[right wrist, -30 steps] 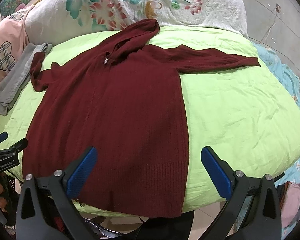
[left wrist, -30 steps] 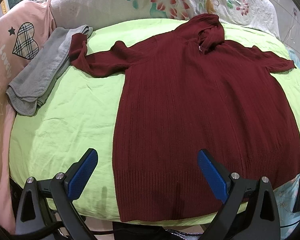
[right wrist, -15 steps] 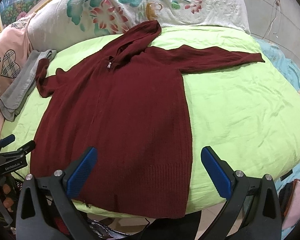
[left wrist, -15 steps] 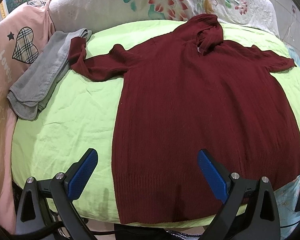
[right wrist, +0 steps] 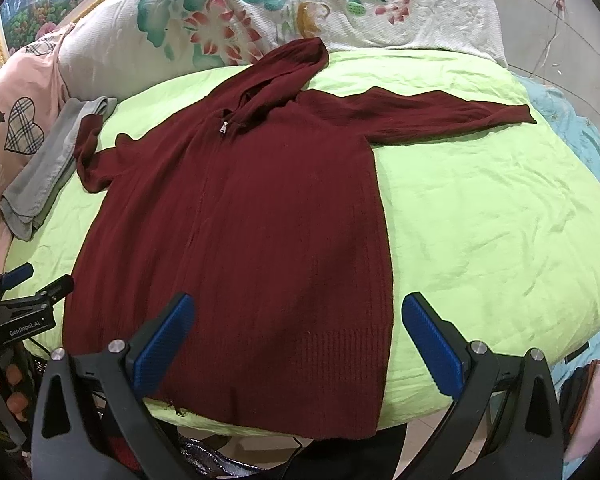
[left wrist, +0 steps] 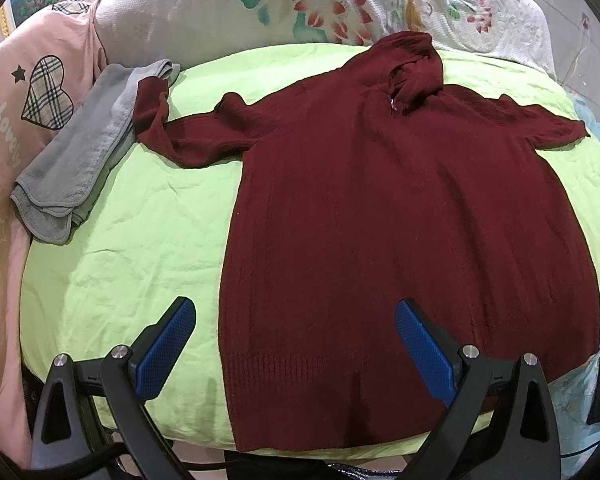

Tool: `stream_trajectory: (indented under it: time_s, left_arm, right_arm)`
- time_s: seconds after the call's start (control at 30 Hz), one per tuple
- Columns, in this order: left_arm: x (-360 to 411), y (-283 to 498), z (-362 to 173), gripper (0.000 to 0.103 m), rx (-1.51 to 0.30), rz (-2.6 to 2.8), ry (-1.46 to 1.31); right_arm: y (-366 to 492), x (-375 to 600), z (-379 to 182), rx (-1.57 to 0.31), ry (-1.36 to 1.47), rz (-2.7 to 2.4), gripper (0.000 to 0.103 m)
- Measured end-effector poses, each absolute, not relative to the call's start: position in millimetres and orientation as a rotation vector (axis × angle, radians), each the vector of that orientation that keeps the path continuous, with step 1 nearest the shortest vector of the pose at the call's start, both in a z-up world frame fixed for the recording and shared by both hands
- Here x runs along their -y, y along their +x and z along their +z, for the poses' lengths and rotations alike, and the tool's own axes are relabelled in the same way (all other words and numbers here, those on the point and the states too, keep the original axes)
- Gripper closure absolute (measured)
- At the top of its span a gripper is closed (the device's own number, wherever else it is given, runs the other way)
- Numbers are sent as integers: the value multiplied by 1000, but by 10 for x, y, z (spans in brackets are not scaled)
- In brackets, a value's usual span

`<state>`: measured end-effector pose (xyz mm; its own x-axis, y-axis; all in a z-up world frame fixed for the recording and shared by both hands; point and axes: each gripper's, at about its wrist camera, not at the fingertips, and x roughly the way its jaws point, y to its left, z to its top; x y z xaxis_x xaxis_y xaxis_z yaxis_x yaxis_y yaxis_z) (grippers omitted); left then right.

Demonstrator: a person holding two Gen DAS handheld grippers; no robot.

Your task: Fold large clothes

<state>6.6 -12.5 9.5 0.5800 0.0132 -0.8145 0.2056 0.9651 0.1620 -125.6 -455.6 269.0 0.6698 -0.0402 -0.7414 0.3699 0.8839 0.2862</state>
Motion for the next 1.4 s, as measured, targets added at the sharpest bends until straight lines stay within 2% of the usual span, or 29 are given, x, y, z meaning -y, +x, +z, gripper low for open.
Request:
stream_trajectory:
  time_s: [0.13,0.23,0.27,0.3,0.4,0.53,0.63,0.7,0.9,0.97,1.07,1.13,1.2,1.4]
  left_arm:
    - [148,72,129,3,-943,-119,251]
    - [163,74,141,3,-936,-124,253]
    - [173,79,145,3,-927,-122,258]
    - [176,84,150,3,-927,-125,256]
    - [188,110,162,3,-933,-143,244]
    - [209,165,211,3,-889,-192,199]
    - [229,220,247,3,-839,-224,170]
    - [278,269,260,3,-817,-237,170]
    - [389,475,223,3,-872,-272,128]
    - [425,537,195,3,-889,-272,124]
    - [467,611,135,3,-924,-277,117]
    - [495,671,72,3,-945,-276,122]
    - [521,716,16,3,-958,-272,131]
    - [594,891,-142,3,-1005,-264,149]
  right_arm:
    - [-1223,4915,3207,-803,443,-237,0]
    - [-1204,4953,3224,-796,447,-237,0]
    - [-1213,4704,2821,-795,449,-243,0]
    - [-1174,4828,2958,-793,447,-243,0]
    - [-1044,4765,2868,-771,441,-248,0]
    - [-1069,4691,2451,-743,479,-259,0]
    - [-1149,4988,2474,-737,545,-267,0]
    - [-1097,4764,1885,-722,580,-284,0]
    - [-1104,5221,1268,-620,717,-331,0]
    - [-1104,5544,1166,-564,786,-354,4]
    - [-1073,5929,1011,-514,876,-383,16]
    - [-974,6231,892,-493,916,-422,37]
    - [-831,6559,738,-500,977,-480,46]
    - [-508,7249,332,-465,1088,-574,51]
